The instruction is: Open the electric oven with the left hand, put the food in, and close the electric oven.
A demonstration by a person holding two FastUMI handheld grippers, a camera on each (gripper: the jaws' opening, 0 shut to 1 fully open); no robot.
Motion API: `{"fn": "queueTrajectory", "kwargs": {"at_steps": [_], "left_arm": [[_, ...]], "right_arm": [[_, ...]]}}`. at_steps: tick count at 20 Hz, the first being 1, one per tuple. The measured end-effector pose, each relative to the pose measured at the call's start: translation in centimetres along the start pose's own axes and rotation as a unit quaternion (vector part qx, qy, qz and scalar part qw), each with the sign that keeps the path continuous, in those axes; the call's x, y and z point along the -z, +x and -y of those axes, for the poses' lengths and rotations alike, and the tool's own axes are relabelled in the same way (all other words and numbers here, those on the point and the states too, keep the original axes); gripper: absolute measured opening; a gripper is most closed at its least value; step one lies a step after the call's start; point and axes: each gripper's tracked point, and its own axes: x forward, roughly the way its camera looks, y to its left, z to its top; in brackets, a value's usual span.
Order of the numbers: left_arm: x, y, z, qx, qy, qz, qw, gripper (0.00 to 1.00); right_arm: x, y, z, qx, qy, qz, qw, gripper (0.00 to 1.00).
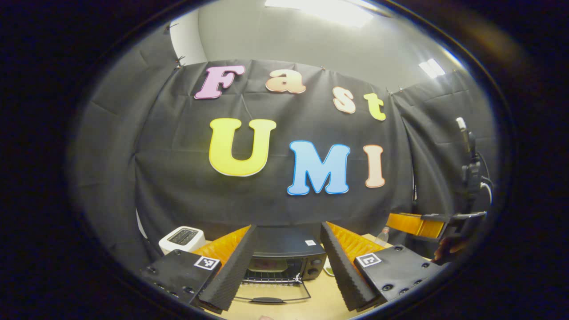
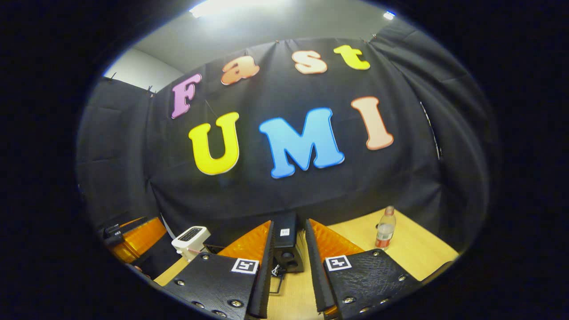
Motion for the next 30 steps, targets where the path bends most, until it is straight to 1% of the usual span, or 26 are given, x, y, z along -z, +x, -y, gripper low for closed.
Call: {"fn": "queueTrajectory", "kwargs": {"at_steps": [1, 3, 4, 6, 8, 11, 15, 16, 17, 19, 20, 21, 23, 24, 26, 27, 28, 29, 30], "left_arm": [[-0.1, 0.1, 0.6, 0.000, 0.007, 0.003, 1.000, 1.00], [0.4, 0.7, 1.5, 0.000, 0.012, 0.000, 1.000, 1.00], [1.2, 1.1, 1.9, -0.001, 0.008, -0.012, 1.000, 1.00], [3.7, 1.9, 2.4, 0.004, -0.005, -0.054, 0.999, 1.00], [6.6, 2.6, 2.5, 0.012, -0.013, -0.099, 0.995, 1.00], [11.4, 3.1, 1.4, 0.000, -0.017, -0.163, 0.986, 1.00], [17.9, 3.0, 0.2, -0.006, -0.019, -0.251, 0.968, 1.00], [19.6, 2.9, 0.0, -0.006, -0.019, -0.273, 0.962, 0.96], [21.3, 2.9, -0.3, -0.007, -0.018, -0.299, 0.954, 0.96], [25.3, 2.2, -1.3, -0.019, -0.017, -0.360, 0.933, 0.92], [27.1, 1.8, -1.8, -0.026, -0.020, -0.390, 0.920, 1.00], [28.6, 1.5, -2.4, -0.034, -0.024, -0.411, 0.911, 1.00], [31.0, 1.0, -3.3, -0.042, -0.024, -0.444, 0.895, 1.00], [32.2, 0.8, -3.7, -0.045, -0.024, -0.460, 0.887, 0.96], [34.5, 0.3, -4.5, -0.045, -0.014, -0.493, 0.869, 0.96], [35.5, 0.1, -4.8, -0.045, -0.011, -0.506, 0.861, 0.92], [36.5, -0.2, -5.0, -0.045, -0.009, -0.523, 0.851, 0.96], [37.5, -0.4, -5.4, -0.044, -0.006, -0.535, 0.844, 0.92], [38.2, -0.2, -5.7, -0.044, -0.001, -0.542, 0.839, 0.96]], "right_arm": [[-1.3, -0.5, 0.1, 0.000, -0.004, 0.019, 1.000, 0.40], [-2.9, -0.8, 0.7, -0.006, -0.028, 0.046, 0.998, 0.46], [-3.3, -1.1, 1.0, -0.007, -0.040, 0.051, 0.998, 0.62], [-3.5, -0.7, 1.3, -0.011, -0.048, 0.049, 0.998, 0.94], [-3.3, -0.5, 1.7, -0.007, -0.047, 0.045, 0.998, 0.94], [-2.8, 0.0, 2.9, -0.004, -0.049, 0.036, 0.998, 0.94], [-1.5, 0.4, 4.6, 0.002, -0.034, 0.004, 0.999, 0.94], [-1.3, 0.6, 5.0, 0.006, -0.030, -0.001, 1.000, 0.94], [-1.2, 0.7, 5.6, 0.011, -0.030, -0.003, 0.999, 0.94], [-1.0, 0.7, 6.7, 0.022, -0.033, -0.005, 0.999, 0.94], [-0.9, 0.8, 7.2, 0.027, -0.032, -0.007, 0.999, 0.94], [-0.6, 0.8, 7.6, 0.032, -0.031, -0.012, 0.999, 0.94], [-0.1, 0.8, 8.6, 0.046, -0.034, -0.019, 0.998, 0.94], [-0.1, 0.8, 9.1, 0.053, -0.039, -0.019, 0.998, 0.94], [0.2, 0.7, 9.8, 0.062, -0.047, -0.023, 0.997, 0.94], [0.5, 0.6, 10.2, 0.067, -0.048, -0.026, 0.996, 0.94], [0.7, 0.7, 10.5, 0.071, -0.048, -0.030, 0.996, 0.94], [0.9, 0.6, 10.8, 0.076, -0.046, -0.033, 0.995, 0.94], [1.0, 0.6, 11.0, 0.079, -0.046, -0.035, 0.995, 0.94]]}}
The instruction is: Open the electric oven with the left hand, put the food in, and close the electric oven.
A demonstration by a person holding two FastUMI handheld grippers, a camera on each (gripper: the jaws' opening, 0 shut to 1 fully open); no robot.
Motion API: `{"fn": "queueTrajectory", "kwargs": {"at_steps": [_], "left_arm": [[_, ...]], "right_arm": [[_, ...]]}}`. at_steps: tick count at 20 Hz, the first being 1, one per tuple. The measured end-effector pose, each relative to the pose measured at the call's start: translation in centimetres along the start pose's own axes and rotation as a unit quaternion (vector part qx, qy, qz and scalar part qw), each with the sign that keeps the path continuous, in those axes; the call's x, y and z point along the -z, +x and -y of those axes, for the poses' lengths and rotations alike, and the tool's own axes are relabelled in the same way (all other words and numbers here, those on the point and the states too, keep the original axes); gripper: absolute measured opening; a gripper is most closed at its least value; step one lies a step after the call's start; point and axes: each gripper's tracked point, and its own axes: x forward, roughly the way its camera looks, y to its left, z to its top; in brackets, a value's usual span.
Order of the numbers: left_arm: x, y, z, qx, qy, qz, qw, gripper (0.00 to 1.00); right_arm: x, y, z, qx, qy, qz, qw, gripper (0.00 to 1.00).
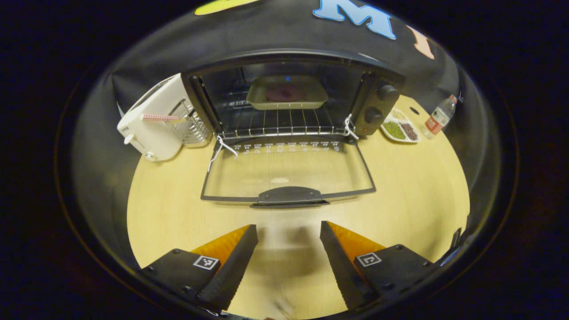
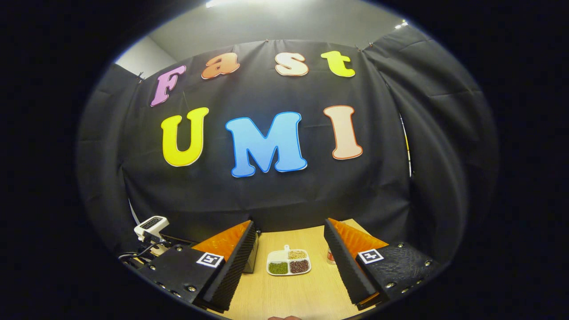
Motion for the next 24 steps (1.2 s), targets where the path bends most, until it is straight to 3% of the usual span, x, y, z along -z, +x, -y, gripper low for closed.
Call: {"fn": "queueTrajectory", "kwargs": {"at_steps": [10, 12, 13, 15, 17, 18, 21, 23, 24], "left_arm": [[0.4, 5.2, -0.2, 0.002, 0.013, -0.050, 0.999, 0.92], [-0.3, 5.8, -0.2, 0.003, 0.011, -0.044, 0.999, 1.00], [-0.2, 5.7, -0.1, 0.006, 0.000, -0.053, 0.999, 0.96], [-0.4, 5.7, -0.1, 0.010, -0.005, -0.054, 0.998, 1.00], [-0.4, 5.6, -0.1, 0.008, 0.006, -0.051, 0.999, 0.92], [-0.5, 5.5, -0.1, 0.008, 0.003, -0.049, 0.999, 1.00], [-0.8, 4.6, -0.1, 0.009, 0.002, -0.040, 0.999, 0.96], [-1.0, 3.9, -0.1, 0.009, 0.002, -0.034, 0.999, 1.00], [-1.1, 3.7, -0.1, 0.009, 0.001, -0.032, 0.999, 0.96]], "right_arm": [[0.5, -0.2, 1.6, 0.029, -0.013, -0.014, 0.999, 0.94], [0.4, -0.3, 1.8, 0.032, -0.016, -0.014, 0.999, 0.94], [0.4, -0.3, 1.8, 0.033, -0.017, -0.014, 0.999, 0.94], [0.6, -0.2, 1.7, 0.033, -0.016, -0.016, 0.999, 0.94], [0.9, -0.2, 1.4, 0.031, -0.013, -0.021, 0.999, 0.94], [1.0, -0.1, 1.1, 0.030, -0.012, -0.023, 0.999, 0.94], [0.8, -0.1, 0.5, 0.023, -0.014, -0.020, 0.999, 0.94], [0.8, -0.1, 0.0, 0.019, -0.015, -0.019, 1.000, 0.94], [0.9, -0.2, -0.3, 0.017, -0.014, -0.019, 1.000, 0.94]]}}
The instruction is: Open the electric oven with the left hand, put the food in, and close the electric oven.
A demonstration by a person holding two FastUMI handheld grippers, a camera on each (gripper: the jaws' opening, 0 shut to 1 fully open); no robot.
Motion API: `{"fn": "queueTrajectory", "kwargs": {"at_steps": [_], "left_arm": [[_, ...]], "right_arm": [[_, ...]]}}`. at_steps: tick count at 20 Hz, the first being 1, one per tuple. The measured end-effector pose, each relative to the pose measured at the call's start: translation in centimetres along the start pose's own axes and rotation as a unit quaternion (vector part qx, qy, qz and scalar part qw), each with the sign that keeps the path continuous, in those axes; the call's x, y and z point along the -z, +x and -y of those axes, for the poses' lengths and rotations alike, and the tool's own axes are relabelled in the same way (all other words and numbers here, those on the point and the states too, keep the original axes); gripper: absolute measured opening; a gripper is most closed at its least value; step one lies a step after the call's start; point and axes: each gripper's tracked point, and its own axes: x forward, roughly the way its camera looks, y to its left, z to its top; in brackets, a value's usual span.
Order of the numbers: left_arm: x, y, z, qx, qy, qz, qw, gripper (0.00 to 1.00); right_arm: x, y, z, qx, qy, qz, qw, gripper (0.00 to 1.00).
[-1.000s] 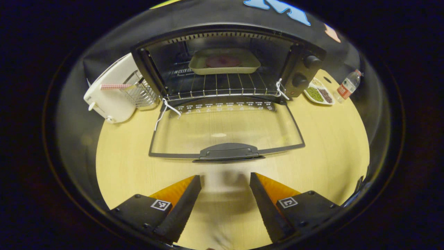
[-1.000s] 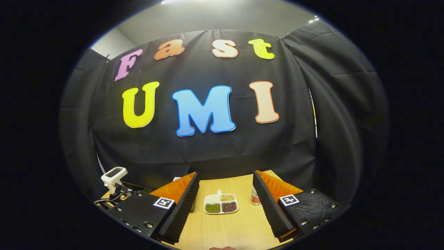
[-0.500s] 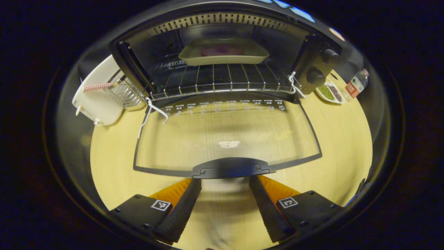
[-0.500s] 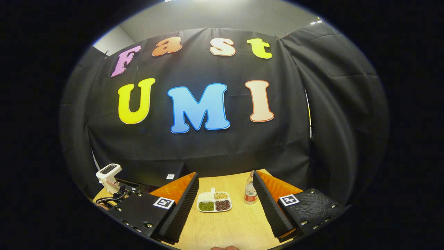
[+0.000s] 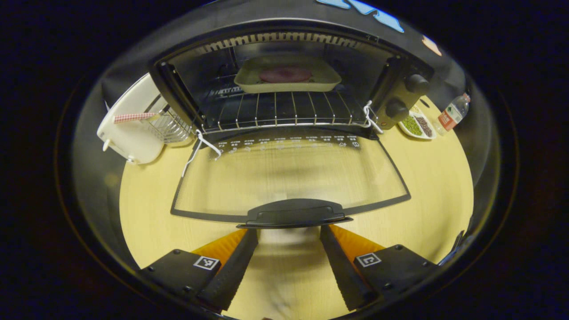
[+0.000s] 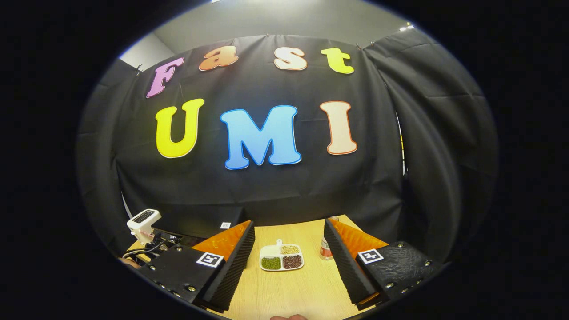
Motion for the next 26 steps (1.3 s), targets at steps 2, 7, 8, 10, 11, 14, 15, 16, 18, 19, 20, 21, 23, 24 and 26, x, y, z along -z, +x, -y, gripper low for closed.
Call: {"fn": "queueTrajectory", "kwargs": {"at_steps": [2, 7, 8, 10, 11, 14, 15, 16, 18, 19, 20, 21, 23, 24, 26], "left_arm": [[-0.2, -0.5, 0.0, 0.003, -0.001, 0.005, 1.000, 1.00], [-0.7, -1.3, 0.1, 0.001, -0.003, 0.027, 1.000, 0.96], [-1.1, -1.3, 0.2, 0.000, -0.004, 0.034, 0.999, 0.96], [-1.8, -1.5, 0.3, -0.002, -0.005, 0.047, 0.999, 0.96], [-2.1, -1.7, 0.2, -0.003, -0.007, 0.052, 0.999, 1.00], [-3.0, -2.0, -0.1, -0.008, -0.017, 0.062, 0.998, 1.00], [-3.2, -2.1, -0.3, -0.011, -0.018, 0.065, 0.998, 1.00], [-3.6, -2.3, -0.5, -0.013, -0.017, 0.070, 0.997, 0.96], [-4.3, -2.7, -0.9, -0.022, -0.011, 0.083, 0.996, 0.96], [-5.0, -3.2, -1.0, -0.026, -0.007, 0.095, 0.995, 1.00], [-5.7, -3.7, -1.0, -0.030, -0.004, 0.109, 0.994, 0.96], [-6.3, -4.3, -1.0, -0.031, -0.001, 0.123, 0.992, 1.00], [-7.7, -5.4, -1.2, -0.039, 0.000, 0.149, 0.988, 0.96], [-8.5, -6.1, -1.5, -0.043, -0.003, 0.160, 0.986, 0.96], [-10.4, -7.4, -1.3, -0.045, -0.011, 0.199, 0.979, 0.96]], "right_arm": [[0.1, -0.1, -0.4, -0.004, 0.003, -0.002, 1.000, 0.94], [0.0, -0.4, -0.3, -0.004, 0.000, 0.000, 1.000, 0.94], [0.1, -0.3, -0.4, -0.005, 0.001, -0.002, 1.000, 0.94], [-0.1, -0.3, -0.1, -0.002, 0.003, -0.002, 1.000, 0.94], [0.0, -0.2, 0.0, -0.002, 0.006, -0.003, 1.000, 0.94], [-0.1, -0.3, 0.4, 0.003, 0.008, -0.003, 1.000, 0.94], [0.0, -0.3, 0.5, 0.004, 0.009, -0.003, 1.000, 0.94], [0.1, -0.2, 0.6, 0.005, 0.009, -0.004, 1.000, 0.94], [0.3, -0.1, 0.7, 0.006, 0.011, -0.008, 1.000, 0.94], [0.4, 0.0, 0.7, 0.006, 0.012, -0.010, 1.000, 0.94], [0.4, 0.1, 0.7, 0.006, 0.014, -0.011, 1.000, 0.94], [0.4, 0.2, 0.7, 0.006, 0.013, -0.012, 1.000, 0.94], [0.4, 0.2, 0.5, 0.004, 0.012, -0.014, 1.000, 0.94], [0.2, 0.2, 0.4, 0.003, 0.010, -0.013, 1.000, 0.94], [-0.4, 0.0, 0.5, 0.003, 0.002, -0.006, 1.000, 0.94]]}}
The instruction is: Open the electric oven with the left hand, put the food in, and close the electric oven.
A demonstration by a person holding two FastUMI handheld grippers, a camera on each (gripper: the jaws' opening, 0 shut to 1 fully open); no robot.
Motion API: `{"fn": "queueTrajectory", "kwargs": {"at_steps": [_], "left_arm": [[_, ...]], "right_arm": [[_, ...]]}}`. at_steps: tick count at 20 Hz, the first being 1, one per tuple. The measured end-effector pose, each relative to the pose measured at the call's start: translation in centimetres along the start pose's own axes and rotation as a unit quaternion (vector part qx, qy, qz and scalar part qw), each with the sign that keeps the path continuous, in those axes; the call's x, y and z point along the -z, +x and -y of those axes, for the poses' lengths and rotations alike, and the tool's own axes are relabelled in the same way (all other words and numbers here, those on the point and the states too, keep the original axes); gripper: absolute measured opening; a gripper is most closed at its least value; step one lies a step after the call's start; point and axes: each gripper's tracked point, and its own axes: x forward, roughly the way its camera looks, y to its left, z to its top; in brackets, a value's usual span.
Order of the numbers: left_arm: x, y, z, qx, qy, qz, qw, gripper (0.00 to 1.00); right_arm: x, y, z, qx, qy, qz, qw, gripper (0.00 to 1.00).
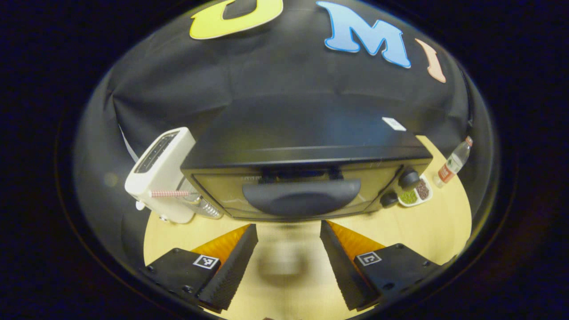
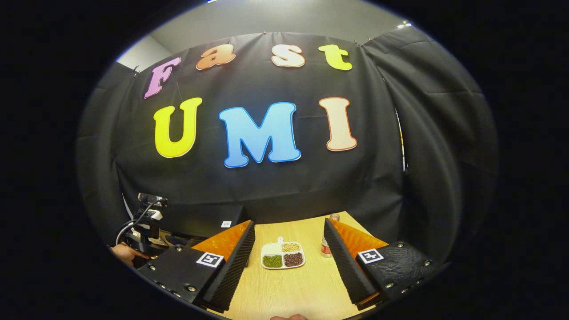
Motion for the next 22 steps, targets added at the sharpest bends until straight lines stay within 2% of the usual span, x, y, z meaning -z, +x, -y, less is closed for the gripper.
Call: {"fn": "queueTrajectory", "kwargs": {"at_steps": [2, 4, 5, 6, 8, 12, 14, 17, 20, 22], "left_arm": [[-1.0, -2.0, 0.2, 0.002, 0.001, 0.031, 1.000, 0.96], [-4.3, -5.7, 0.6, 0.007, 0.013, 0.104, 0.995, 0.96], [-5.8, -8.1, 1.0, 0.008, 0.017, 0.144, 0.989, 1.00], [-7.9, -10.8, 1.4, 0.013, 0.016, 0.186, 0.982, 0.96], [-11.9, -17.0, 1.9, 0.022, 0.001, 0.264, 0.964, 1.00], [-17.5, -30.0, 1.6, 0.021, -0.016, 0.386, 0.922, 1.00], [-19.0, -34.6, 1.6, 0.019, -0.023, 0.414, 0.910, 0.99], [-19.0, -37.6, 1.3, 0.029, -0.036, 0.433, 0.900, 0.95], [-18.0, -38.7, 0.2, 0.019, -0.035, 0.436, 0.899, 0.91], [-17.1, -38.7, -0.3, 0.026, -0.041, 0.430, 0.902, 1.00]], "right_arm": [[-0.9, -0.2, 0.0, 0.001, -0.013, 0.012, 1.000, 0.94], [-2.3, -0.4, -0.5, -0.003, -0.026, 0.028, 0.999, 0.94], [-2.8, -0.5, -0.9, -0.008, -0.031, 0.036, 0.999, 0.94], [-3.6, -0.6, -1.6, -0.015, -0.035, 0.044, 0.998, 0.94], [-5.3, -1.4, -3.2, -0.033, -0.037, 0.058, 0.997, 0.94], [-9.5, -3.3, -7.0, -0.071, -0.026, 0.086, 0.993, 0.94], [-11.2, -4.3, -8.8, -0.090, -0.015, 0.096, 0.991, 0.94], [-12.3, -5.2, -10.3, -0.101, -0.013, 0.107, 0.989, 0.94], [-12.2, -5.8, -11.2, -0.100, -0.017, 0.109, 0.989, 0.94], [-11.7, -6.1, -11.9, -0.101, -0.011, 0.103, 0.989, 0.94]]}}
